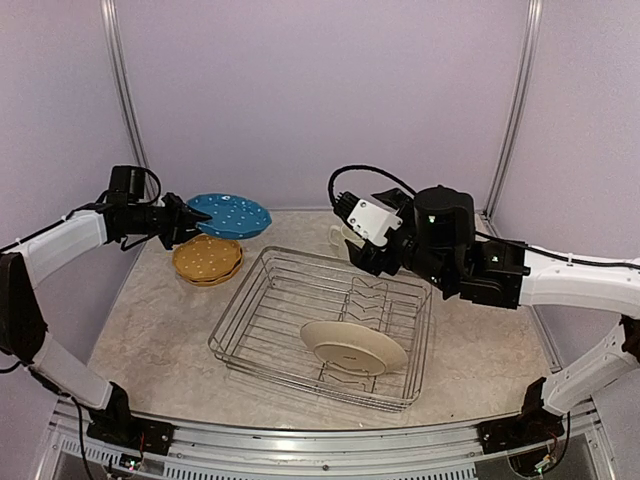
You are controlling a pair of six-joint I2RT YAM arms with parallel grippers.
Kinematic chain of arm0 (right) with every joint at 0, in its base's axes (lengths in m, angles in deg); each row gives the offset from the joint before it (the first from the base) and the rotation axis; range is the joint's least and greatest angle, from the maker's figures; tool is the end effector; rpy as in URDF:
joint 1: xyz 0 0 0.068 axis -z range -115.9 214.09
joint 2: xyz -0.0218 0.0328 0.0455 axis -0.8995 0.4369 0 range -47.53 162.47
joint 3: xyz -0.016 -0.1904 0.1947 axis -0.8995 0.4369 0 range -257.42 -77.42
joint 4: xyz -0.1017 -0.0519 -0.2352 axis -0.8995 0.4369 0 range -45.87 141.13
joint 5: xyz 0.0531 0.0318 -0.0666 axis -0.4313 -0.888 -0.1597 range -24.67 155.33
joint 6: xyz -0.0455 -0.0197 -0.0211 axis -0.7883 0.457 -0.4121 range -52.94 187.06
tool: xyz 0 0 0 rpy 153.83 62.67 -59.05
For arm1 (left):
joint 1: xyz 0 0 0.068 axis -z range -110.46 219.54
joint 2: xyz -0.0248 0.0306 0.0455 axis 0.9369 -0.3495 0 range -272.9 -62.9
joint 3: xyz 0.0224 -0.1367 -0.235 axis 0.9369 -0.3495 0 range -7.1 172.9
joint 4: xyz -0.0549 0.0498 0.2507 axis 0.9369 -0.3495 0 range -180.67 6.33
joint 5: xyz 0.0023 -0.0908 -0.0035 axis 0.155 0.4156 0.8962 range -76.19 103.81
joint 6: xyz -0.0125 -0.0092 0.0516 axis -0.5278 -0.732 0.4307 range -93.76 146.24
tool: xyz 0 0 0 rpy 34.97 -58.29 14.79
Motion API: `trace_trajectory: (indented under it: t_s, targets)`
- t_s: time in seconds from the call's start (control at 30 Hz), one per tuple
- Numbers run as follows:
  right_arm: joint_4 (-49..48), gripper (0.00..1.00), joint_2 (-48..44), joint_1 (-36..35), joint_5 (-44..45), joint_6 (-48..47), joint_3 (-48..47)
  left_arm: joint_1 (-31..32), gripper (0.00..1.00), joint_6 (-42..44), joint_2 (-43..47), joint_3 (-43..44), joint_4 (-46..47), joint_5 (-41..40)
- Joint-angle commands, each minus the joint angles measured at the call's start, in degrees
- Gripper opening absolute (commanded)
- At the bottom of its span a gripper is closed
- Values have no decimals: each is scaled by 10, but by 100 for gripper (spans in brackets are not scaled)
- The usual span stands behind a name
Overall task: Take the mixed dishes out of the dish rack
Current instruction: Place the plate on the plate.
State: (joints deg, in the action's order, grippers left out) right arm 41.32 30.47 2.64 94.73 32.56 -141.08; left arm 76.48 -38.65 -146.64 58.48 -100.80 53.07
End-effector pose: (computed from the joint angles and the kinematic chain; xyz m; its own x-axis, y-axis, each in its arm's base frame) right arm 0.1683 0.2730 0.3483 0.2247 -0.6198 -0.7519 -0.4953 0.5919 -0.6359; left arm 0.3205 -0.0615 0.2979 -0.7924 -0.6098 -0.0154 -0.2619 0.3628 -0.8943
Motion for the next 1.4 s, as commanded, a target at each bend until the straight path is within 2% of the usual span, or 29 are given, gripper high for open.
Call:
trace_trajectory:
  t_s: [0.0, 0.2, 0.33, 0.5, 0.73, 0.93, 1.03, 1.17, 1.3, 1.37]
  targets:
    - [43, 90, -45, 14, 8, 70, 33, -61, 0, 28, 49, -18, 55, -1]
    - [92, 90, -81, 24, 9, 111, 48, -110, 0, 69, 35, -19, 22, -53]
    - [100, 90, -97, 27, 11, 131, 56, -131, 0, 87, 1, -11, 17, -59]
    - [120, 92, -101, 36, -13, 165, 56, -134, 0, 96, -58, 3, 41, -45]
    - [198, 94, -78, 64, -47, 243, 32, -134, 0, 104, -112, -3, 99, -43]
    - [200, 94, -84, 77, -86, 274, 37, -134, 0, 101, -163, -2, 132, -24]
    - [203, 94, -80, 86, -134, 282, 33, -134, 0, 95, -184, 2, 127, -12]
    - [231, 95, -56, 117, -245, 317, 7, -134, 13, 98, -184, -10, 106, -36]
    - [264, 95, -31, 141, -352, 343, -23, -132, 38, 116, -177, -15, 75, -57]
    - [273, 95, -25, 142, -410, 344, -37, -129, 47, 121, -173, -20, 66, -65]
